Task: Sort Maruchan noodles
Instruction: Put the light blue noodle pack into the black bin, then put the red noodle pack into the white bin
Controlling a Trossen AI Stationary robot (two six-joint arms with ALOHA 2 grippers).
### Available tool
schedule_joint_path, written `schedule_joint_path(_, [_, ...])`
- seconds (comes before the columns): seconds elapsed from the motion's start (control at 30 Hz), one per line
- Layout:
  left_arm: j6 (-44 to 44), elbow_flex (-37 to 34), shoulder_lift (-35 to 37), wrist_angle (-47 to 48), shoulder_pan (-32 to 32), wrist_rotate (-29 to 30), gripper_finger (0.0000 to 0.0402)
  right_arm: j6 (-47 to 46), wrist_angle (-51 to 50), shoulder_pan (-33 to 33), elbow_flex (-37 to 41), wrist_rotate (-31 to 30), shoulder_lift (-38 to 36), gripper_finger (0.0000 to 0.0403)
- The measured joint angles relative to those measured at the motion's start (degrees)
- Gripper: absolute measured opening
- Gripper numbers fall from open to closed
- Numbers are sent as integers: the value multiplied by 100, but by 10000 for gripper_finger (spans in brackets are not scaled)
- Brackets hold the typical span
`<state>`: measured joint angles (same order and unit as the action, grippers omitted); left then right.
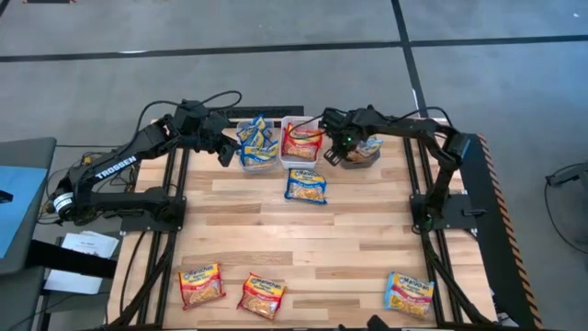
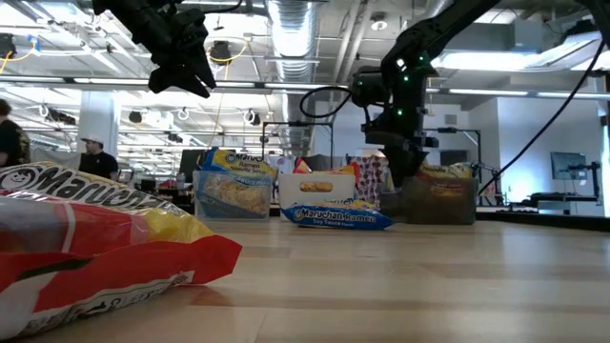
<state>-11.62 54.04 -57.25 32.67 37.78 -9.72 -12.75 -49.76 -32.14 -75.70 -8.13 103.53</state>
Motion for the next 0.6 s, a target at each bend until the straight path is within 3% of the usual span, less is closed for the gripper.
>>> schedule_joint_path(0.2, [0,0,0,0,1,-6,127,-339,13,-68,0,112,0,160])
schedule_joint_path(0.37, [0,0,0,0,1,-7,128,-494,43,-74,2,655,0,160])
schedule_joint_path(0.6, [0,0,0,0,2,-10,128,-473,237,-15,2,669,0,160])
